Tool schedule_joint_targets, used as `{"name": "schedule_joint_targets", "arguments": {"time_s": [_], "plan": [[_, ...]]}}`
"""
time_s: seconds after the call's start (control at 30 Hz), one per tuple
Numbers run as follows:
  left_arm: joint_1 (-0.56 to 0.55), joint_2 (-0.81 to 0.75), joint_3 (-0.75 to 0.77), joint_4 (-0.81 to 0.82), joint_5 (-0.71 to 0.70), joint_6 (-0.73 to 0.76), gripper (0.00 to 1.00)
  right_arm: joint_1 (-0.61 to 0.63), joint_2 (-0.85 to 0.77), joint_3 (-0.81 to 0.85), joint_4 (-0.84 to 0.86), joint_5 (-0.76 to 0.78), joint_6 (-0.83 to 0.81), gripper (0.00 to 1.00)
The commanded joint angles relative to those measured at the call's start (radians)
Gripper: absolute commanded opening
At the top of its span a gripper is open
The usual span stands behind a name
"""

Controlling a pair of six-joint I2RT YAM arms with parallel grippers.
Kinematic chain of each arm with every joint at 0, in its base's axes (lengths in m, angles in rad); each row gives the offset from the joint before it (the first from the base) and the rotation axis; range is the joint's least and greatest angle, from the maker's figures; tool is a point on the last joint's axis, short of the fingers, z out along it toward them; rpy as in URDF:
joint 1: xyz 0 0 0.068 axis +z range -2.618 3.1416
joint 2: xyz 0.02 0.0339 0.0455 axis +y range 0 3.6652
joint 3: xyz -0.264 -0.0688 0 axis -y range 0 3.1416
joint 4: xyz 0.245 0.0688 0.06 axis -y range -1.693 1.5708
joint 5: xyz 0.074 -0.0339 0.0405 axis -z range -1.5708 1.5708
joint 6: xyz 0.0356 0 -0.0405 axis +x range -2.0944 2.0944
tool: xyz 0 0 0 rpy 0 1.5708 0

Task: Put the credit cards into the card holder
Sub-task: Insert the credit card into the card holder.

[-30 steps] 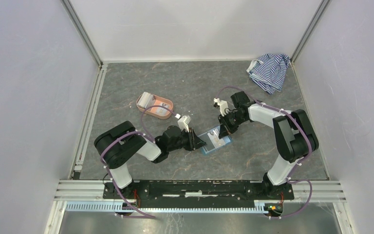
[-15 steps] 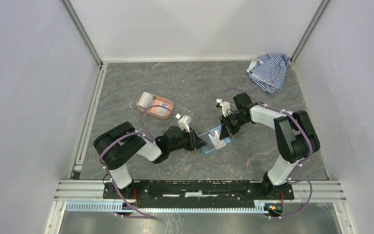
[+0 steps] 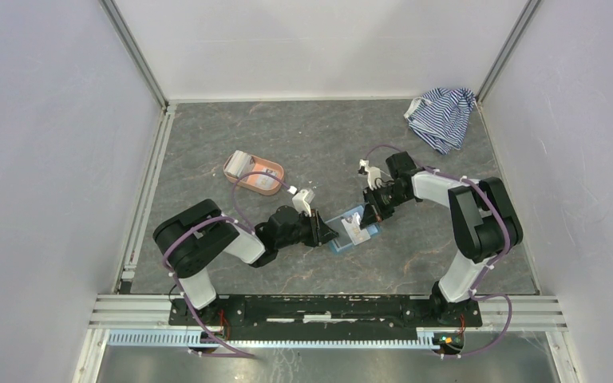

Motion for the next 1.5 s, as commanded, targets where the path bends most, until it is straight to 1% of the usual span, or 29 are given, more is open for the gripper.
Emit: {"name": "schedule_joint_targets", "arguments": {"time_s": [0.0,0.57,0.7,1.13,1.47], "plan": [[-0.011,0.018,0.009,-0.126,-0.043,0.076,0.3,0.004,0.046,-0.016,0.017,0.027,0.004,0.0],[-0.016,0.022,0.021,-0.138,-0.038,0.088,0.3,-0.002,0.068,0.025,-0.03,0.039,-0.009,0.0],[-0.02,0.021,0.019,-0.137,-0.039,0.091,0.3,-0.001,0.07,0.044,-0.055,0.079,-0.025,0.0],[-0.022,0.016,0.017,-0.138,-0.045,0.101,0.3,-0.002,0.07,0.063,-0.056,0.136,-0.011,0.0],[-0.022,0.023,0.013,-0.137,-0.047,0.102,0.3,0.0,0.088,0.085,-0.073,0.118,-0.022,0.0]]}}
